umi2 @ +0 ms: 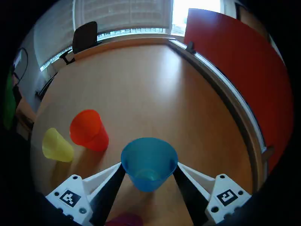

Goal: Pour water

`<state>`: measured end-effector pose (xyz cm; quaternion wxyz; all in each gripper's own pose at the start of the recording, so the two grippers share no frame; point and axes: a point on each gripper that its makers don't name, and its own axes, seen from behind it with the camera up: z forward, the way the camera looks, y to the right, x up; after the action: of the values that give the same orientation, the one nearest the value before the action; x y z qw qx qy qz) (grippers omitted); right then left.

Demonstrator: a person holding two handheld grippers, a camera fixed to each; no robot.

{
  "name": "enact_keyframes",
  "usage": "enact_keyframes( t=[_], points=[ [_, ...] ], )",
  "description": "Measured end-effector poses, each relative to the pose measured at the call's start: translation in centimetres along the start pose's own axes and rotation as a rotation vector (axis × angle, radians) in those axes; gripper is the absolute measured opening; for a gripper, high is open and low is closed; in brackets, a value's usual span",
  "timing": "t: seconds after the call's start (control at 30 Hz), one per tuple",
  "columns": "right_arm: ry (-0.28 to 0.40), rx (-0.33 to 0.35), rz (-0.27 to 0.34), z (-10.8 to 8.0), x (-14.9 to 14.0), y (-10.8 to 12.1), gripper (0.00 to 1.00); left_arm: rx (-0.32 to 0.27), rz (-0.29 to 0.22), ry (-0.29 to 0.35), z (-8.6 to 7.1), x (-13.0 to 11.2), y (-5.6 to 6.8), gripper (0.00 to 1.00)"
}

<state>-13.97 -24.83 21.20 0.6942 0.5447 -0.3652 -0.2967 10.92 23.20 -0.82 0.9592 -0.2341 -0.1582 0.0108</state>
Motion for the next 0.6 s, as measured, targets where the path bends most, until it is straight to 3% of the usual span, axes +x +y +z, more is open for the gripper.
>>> enact_keyframes(
  t=[0.6],
  points=[
    [-0.068, -0.002, -0.018, -0.1, -1.6, 0.1, 0.9, 0.001, -0.004, -0.004, 0.1, -0.2, -0.1, 0.86]
  ],
)
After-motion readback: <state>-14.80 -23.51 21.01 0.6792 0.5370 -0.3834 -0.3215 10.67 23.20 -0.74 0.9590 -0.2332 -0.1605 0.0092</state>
